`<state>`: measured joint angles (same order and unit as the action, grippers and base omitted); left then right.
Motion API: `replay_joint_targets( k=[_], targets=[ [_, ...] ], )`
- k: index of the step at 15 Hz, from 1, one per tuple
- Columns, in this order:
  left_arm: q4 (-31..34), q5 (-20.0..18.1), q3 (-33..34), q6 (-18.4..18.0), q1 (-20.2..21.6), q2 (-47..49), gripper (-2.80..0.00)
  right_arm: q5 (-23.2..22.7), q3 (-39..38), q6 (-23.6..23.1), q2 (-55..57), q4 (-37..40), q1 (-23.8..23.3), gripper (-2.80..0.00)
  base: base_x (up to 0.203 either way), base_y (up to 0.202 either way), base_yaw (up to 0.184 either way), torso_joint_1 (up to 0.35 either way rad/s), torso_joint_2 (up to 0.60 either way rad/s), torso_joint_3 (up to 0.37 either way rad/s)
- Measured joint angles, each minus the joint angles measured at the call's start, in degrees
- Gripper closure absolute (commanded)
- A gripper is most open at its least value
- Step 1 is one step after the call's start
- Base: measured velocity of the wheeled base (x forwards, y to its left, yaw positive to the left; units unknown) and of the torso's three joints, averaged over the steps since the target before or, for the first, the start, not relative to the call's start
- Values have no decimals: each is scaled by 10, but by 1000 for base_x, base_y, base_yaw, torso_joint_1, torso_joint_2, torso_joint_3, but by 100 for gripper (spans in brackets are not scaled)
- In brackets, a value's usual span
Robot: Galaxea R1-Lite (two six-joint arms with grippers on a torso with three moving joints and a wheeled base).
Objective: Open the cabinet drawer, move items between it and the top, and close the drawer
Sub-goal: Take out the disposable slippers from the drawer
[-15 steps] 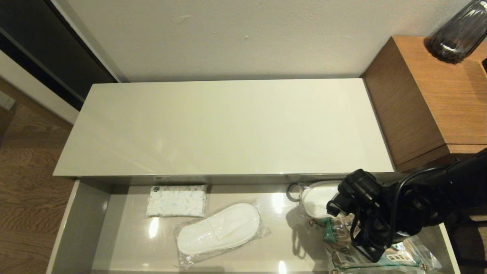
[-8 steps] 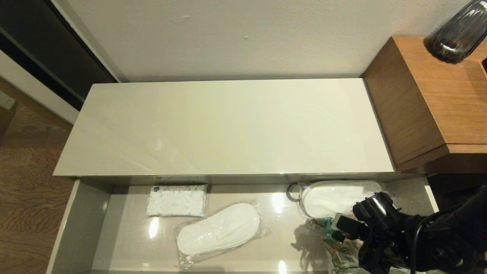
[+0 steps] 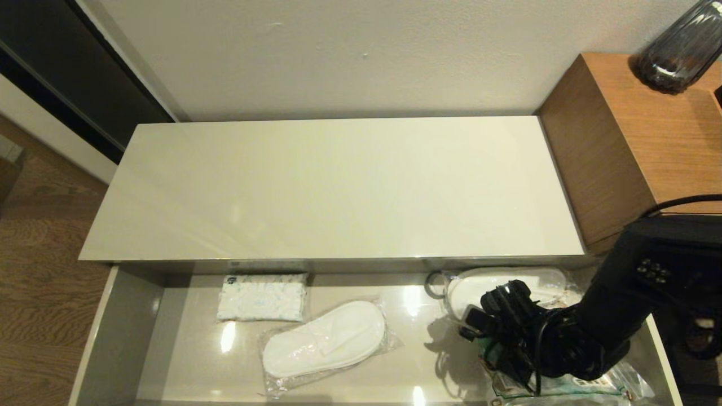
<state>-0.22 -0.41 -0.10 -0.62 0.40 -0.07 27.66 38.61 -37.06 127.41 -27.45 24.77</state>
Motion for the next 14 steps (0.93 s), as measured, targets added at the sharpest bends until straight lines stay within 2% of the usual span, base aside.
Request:
replay_joint_targets(
  k=[2, 5, 8, 11, 14],
  targets=[
    [0, 0, 0, 0, 0, 0, 0, 9, 9, -29, 27, -70, 1, 0, 0, 0, 0, 0, 0, 0],
    [0, 0, 0, 0, 0, 0, 0, -10, 40, -45, 38, -80, 12, 0, 0, 0, 0, 0, 0, 0],
    [0, 0, 0, 0, 0, 0, 0, -22, 106, -48, 42, -55, 30, 0, 0, 0, 0, 0, 0, 0],
    [0, 0, 0, 0, 0, 0, 0, -59, 138, -47, 22, -11, 77, 0, 0, 0, 0, 0, 0, 0],
    [0, 0, 0, 0, 0, 0, 0, -74, 148, -34, -5, 34, 130, 0, 0, 0, 0, 0, 0, 0]
  ],
)
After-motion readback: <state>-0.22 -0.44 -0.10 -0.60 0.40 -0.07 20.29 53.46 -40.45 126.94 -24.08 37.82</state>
